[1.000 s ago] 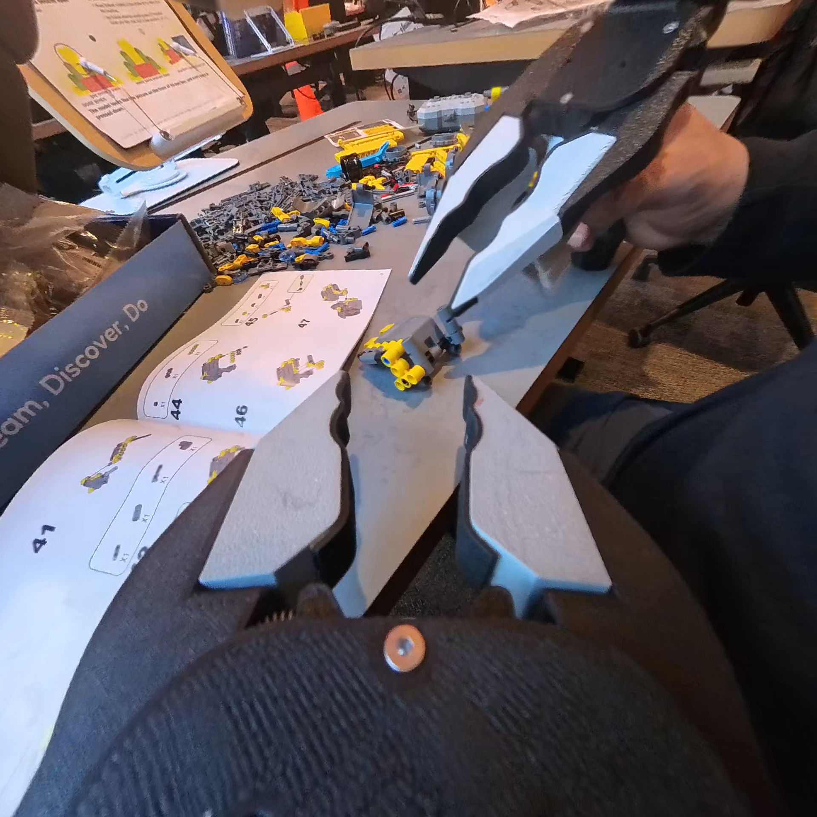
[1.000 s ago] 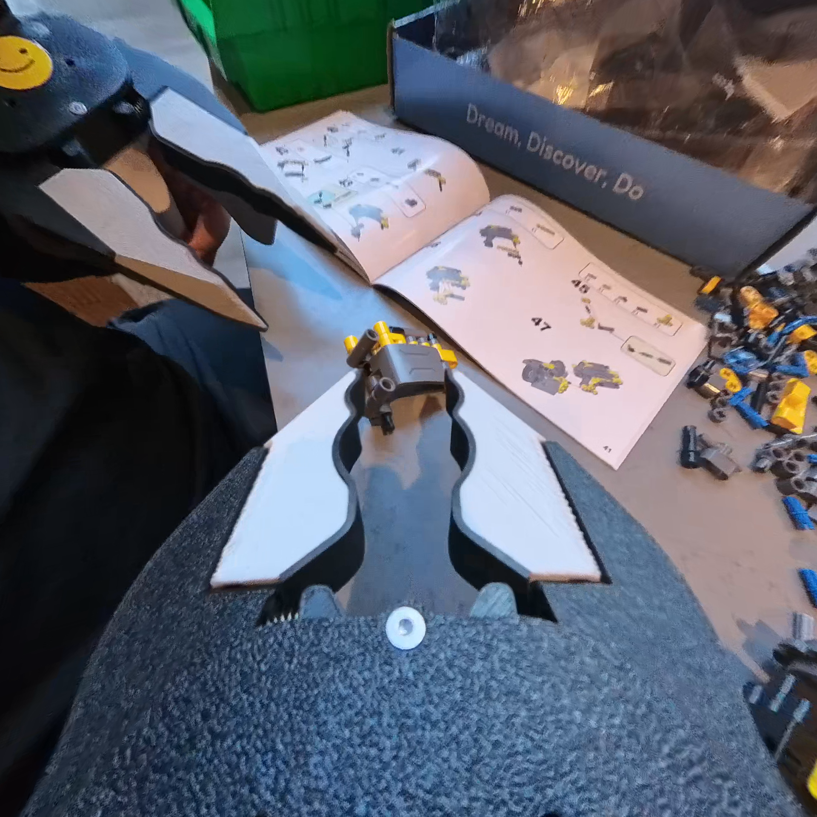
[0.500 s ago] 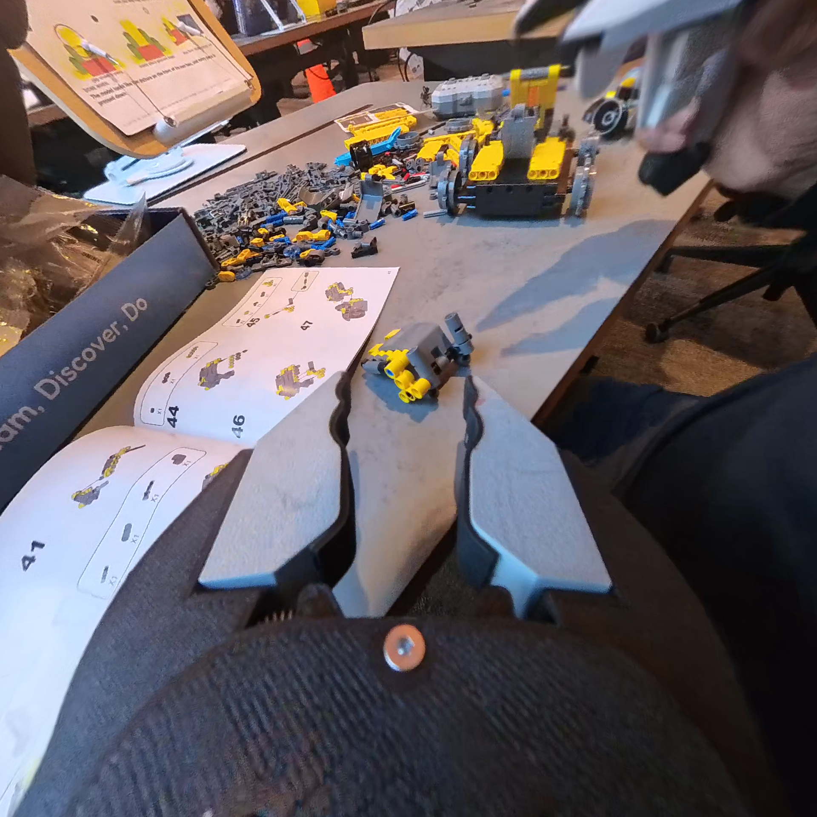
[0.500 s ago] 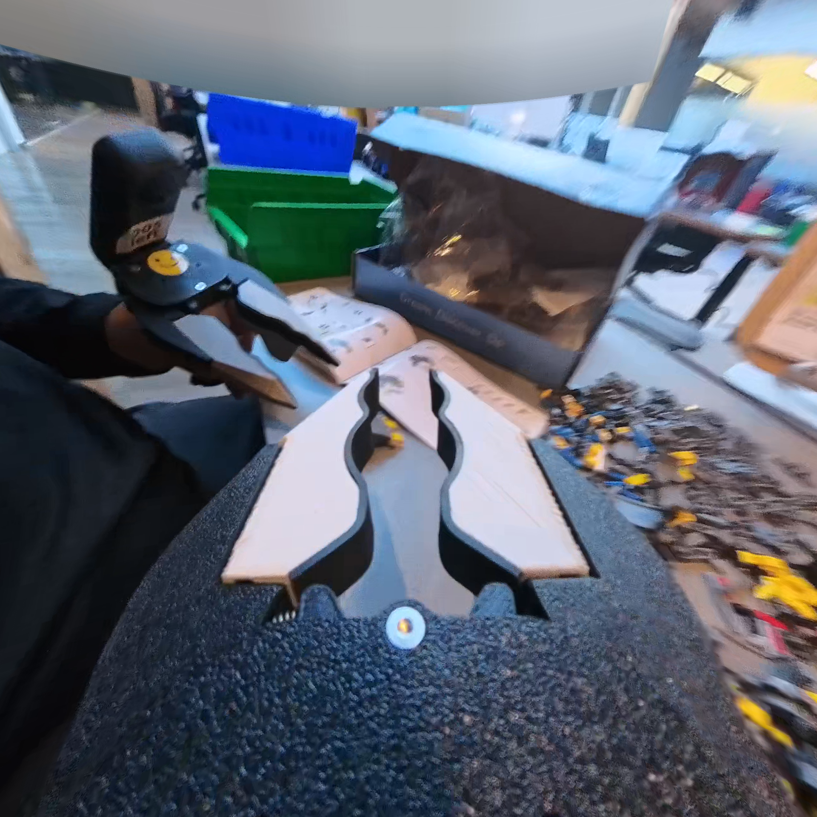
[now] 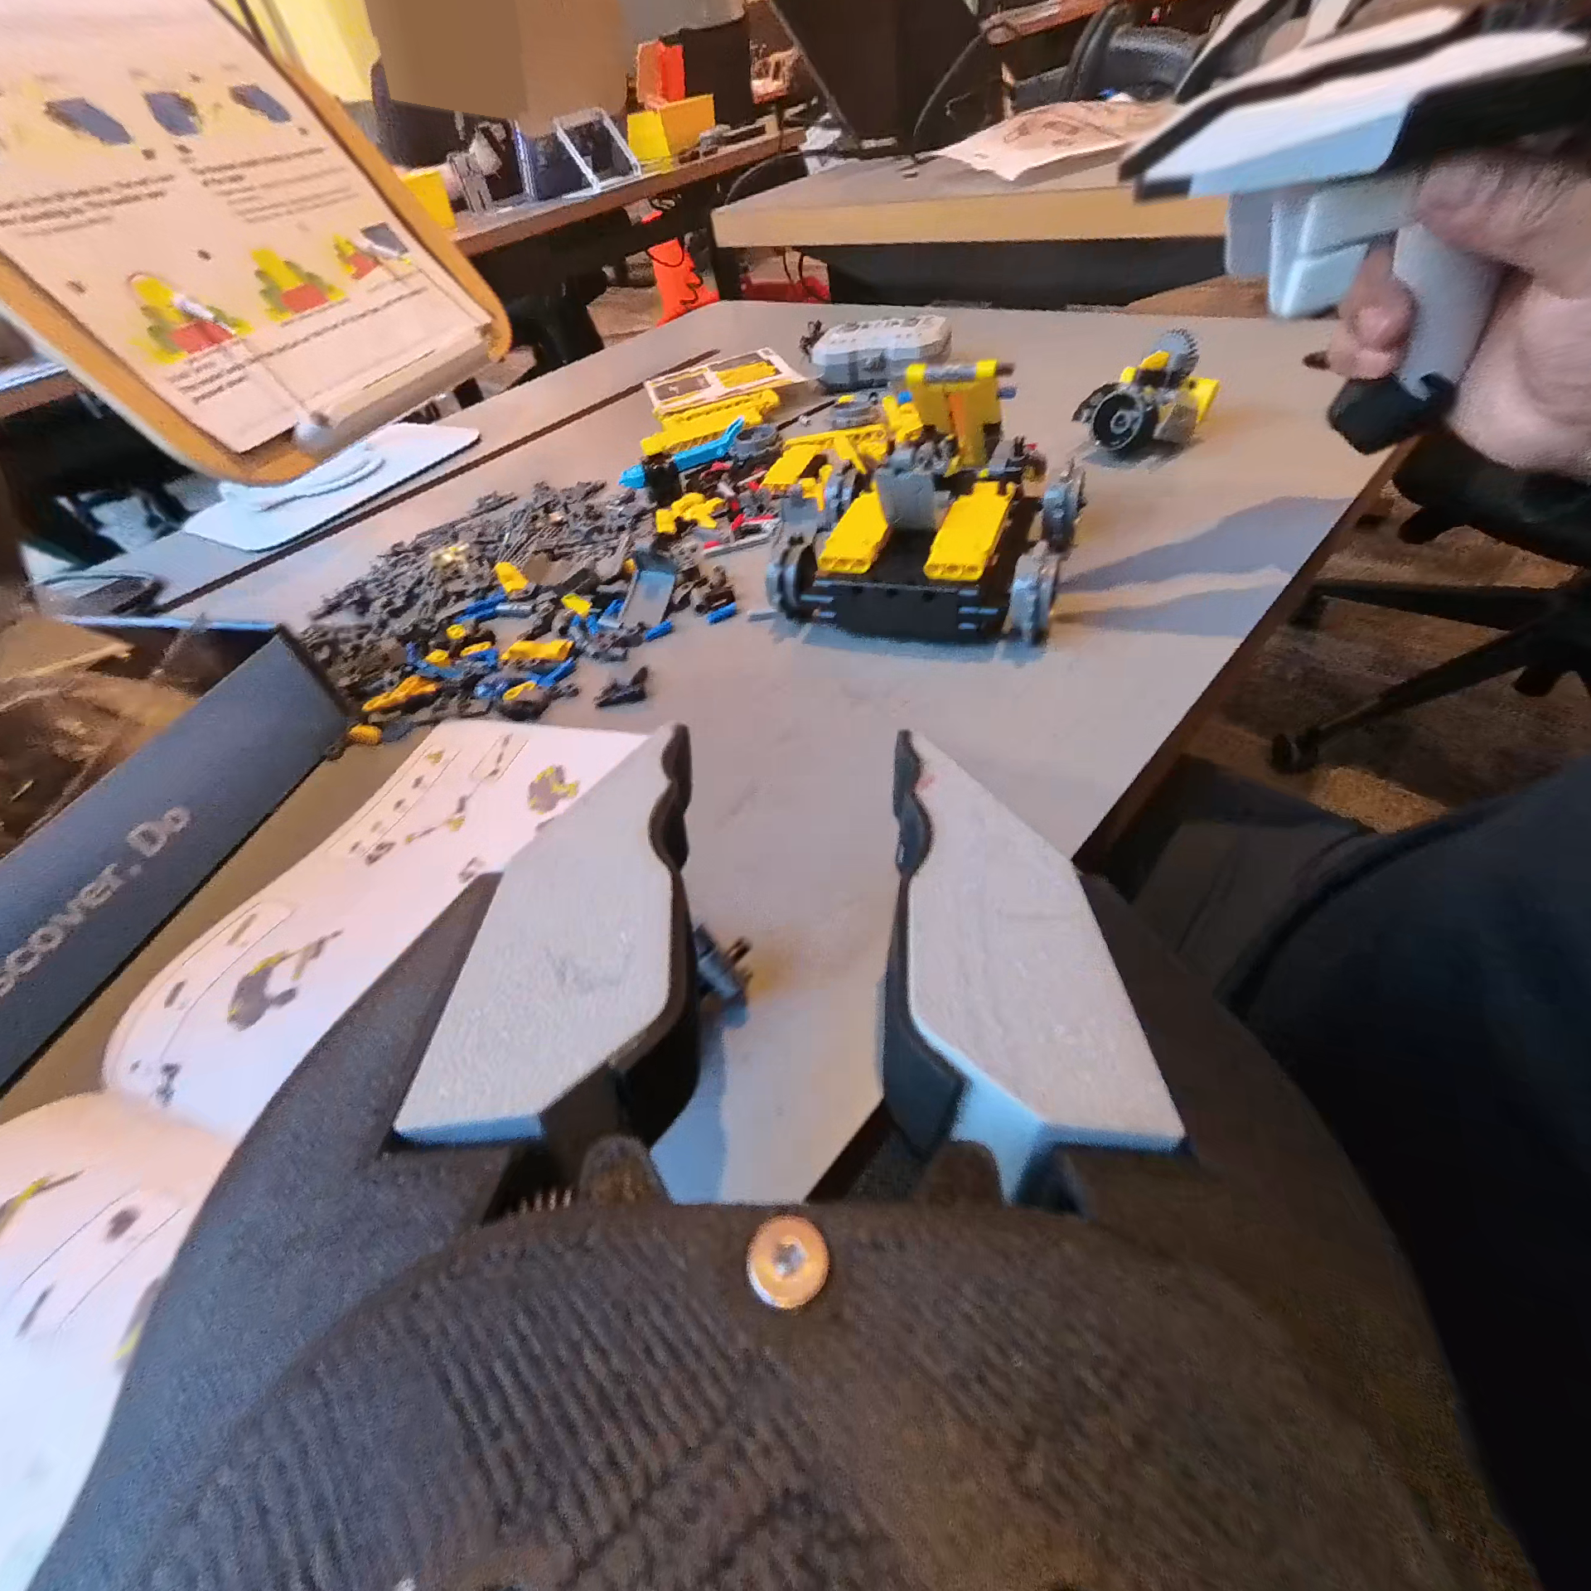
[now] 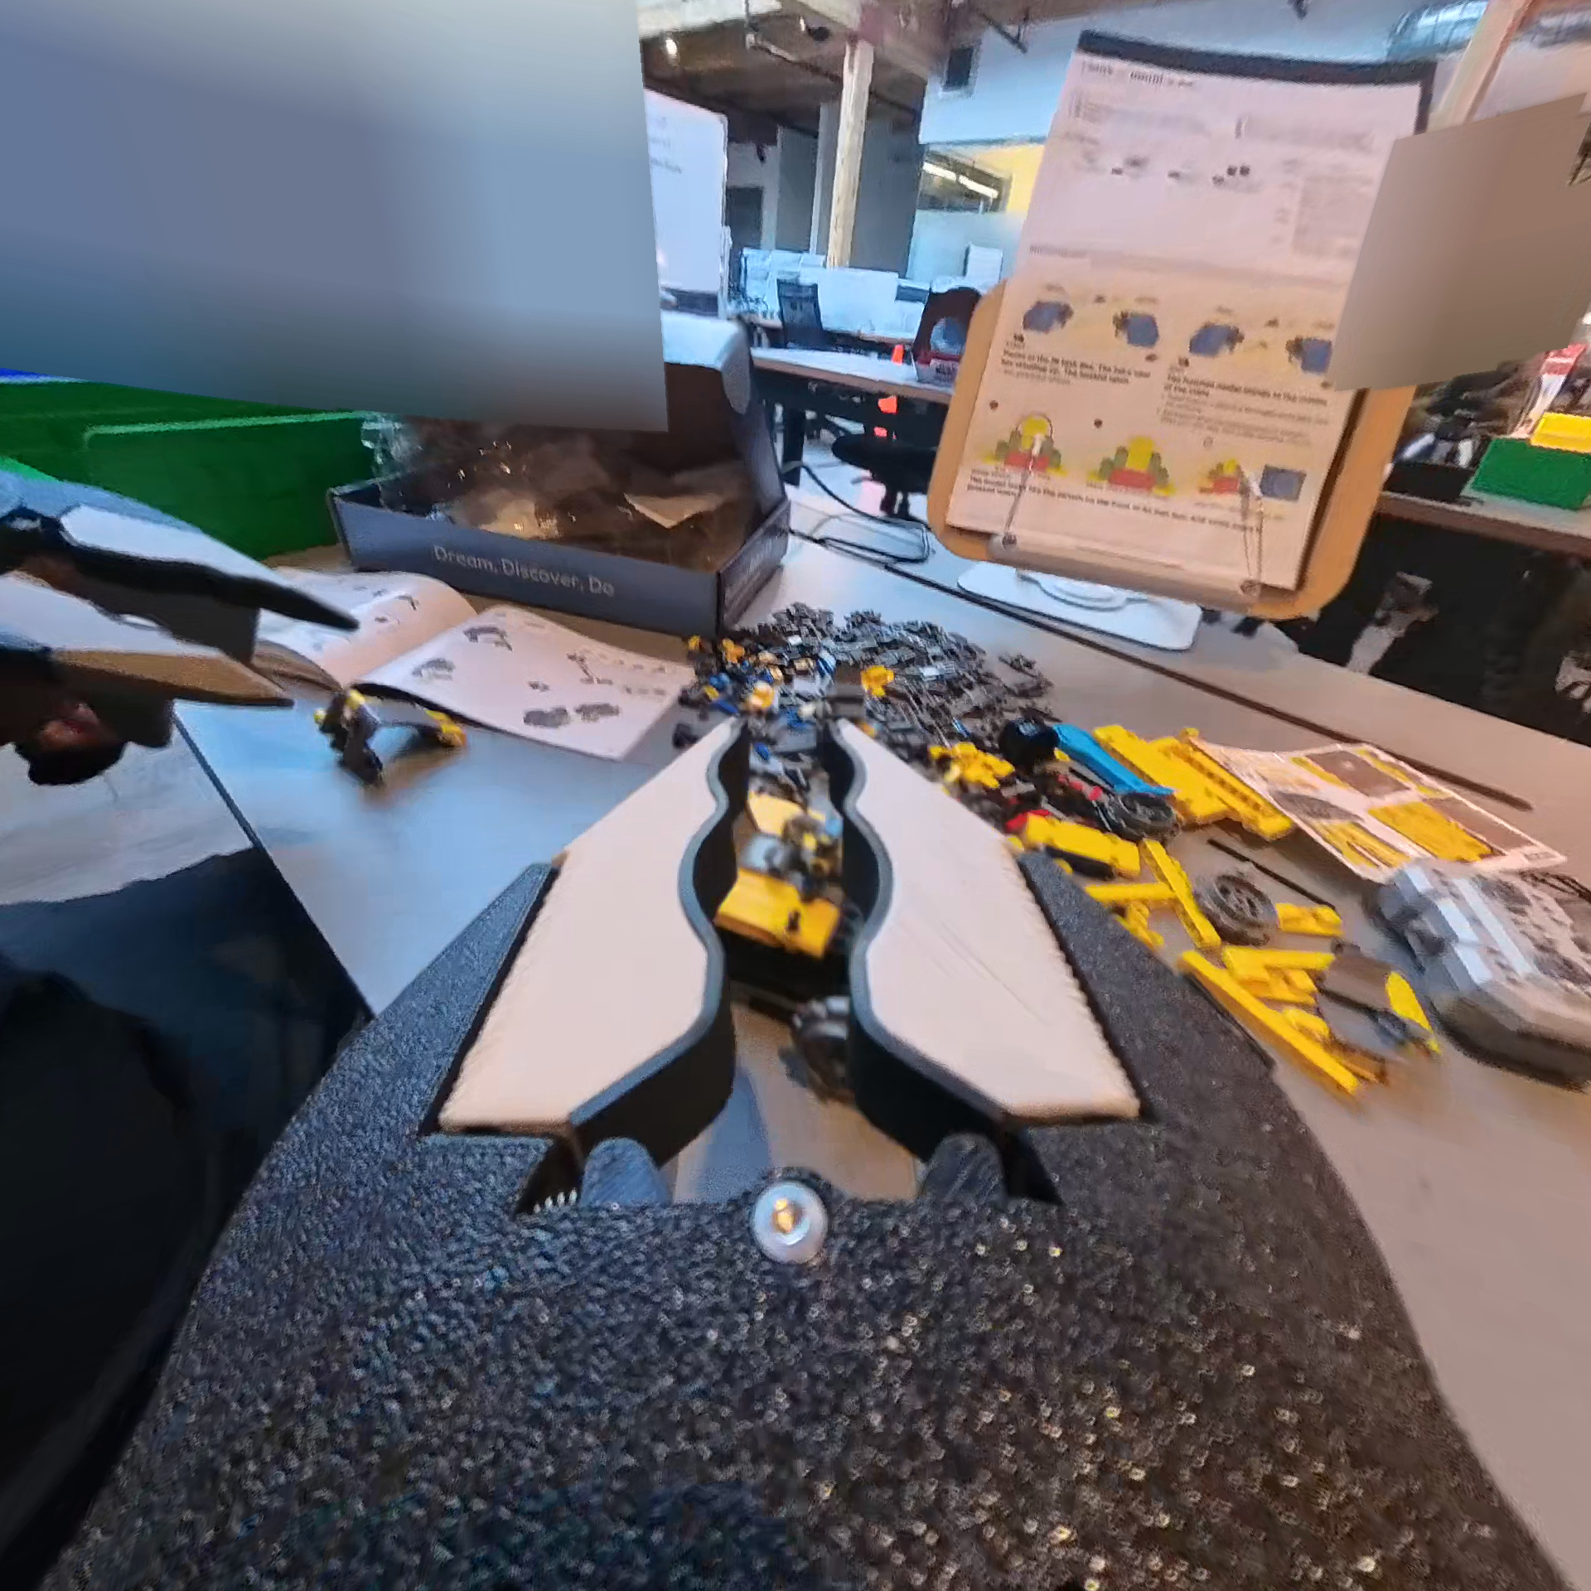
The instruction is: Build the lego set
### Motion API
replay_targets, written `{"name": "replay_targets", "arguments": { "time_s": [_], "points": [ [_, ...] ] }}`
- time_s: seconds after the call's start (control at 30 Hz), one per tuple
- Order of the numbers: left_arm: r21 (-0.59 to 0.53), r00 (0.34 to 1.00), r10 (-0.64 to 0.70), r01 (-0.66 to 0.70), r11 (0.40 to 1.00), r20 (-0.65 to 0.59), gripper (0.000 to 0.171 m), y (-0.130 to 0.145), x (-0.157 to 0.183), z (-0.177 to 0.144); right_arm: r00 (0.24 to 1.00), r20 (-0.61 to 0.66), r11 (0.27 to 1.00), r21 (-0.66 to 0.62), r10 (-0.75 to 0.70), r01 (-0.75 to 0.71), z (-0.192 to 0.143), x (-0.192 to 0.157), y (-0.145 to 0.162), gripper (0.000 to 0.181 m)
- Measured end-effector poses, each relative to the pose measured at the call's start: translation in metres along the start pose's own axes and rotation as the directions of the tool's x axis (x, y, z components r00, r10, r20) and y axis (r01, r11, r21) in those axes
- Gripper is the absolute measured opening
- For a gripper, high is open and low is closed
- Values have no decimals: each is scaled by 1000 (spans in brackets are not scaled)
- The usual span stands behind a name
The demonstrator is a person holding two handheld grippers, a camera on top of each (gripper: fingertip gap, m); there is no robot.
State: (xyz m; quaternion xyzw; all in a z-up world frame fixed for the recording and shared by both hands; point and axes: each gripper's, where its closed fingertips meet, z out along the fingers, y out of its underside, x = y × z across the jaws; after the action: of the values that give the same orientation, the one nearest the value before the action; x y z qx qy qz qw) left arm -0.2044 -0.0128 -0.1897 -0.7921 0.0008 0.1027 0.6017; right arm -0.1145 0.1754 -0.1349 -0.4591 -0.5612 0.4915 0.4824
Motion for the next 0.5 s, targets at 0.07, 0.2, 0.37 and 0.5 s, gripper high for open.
{"name": "replay_targets", "arguments": {
  "time_s": [0.07, 0.2, 0.37, 0.5],
  "points": [
    [-9, 1000, -2, 2, 1000, -4, 44, -6, 15, 13, 1000, -10, 999, -42, 0, -1, -12, 10, 12, 18],
    [-16, 999, 24, -25, 1000, -33, 43, -19, 50, 32, 999, 8, 997, -70, 46, -45, -34, 18, 29, 22],
    [-30, 999, 12, -14, 999, -49, 43, -21, 89, 48, 997, 44, 995, -69, 70, -67, -61, 17, 41, 23],
    [-33, 997, -21, 19, 999, -72, 43, -14, 116, 50, 991, 92, 991, -101, 95, -86, -70, 15, 49, 22]
  ]
}}
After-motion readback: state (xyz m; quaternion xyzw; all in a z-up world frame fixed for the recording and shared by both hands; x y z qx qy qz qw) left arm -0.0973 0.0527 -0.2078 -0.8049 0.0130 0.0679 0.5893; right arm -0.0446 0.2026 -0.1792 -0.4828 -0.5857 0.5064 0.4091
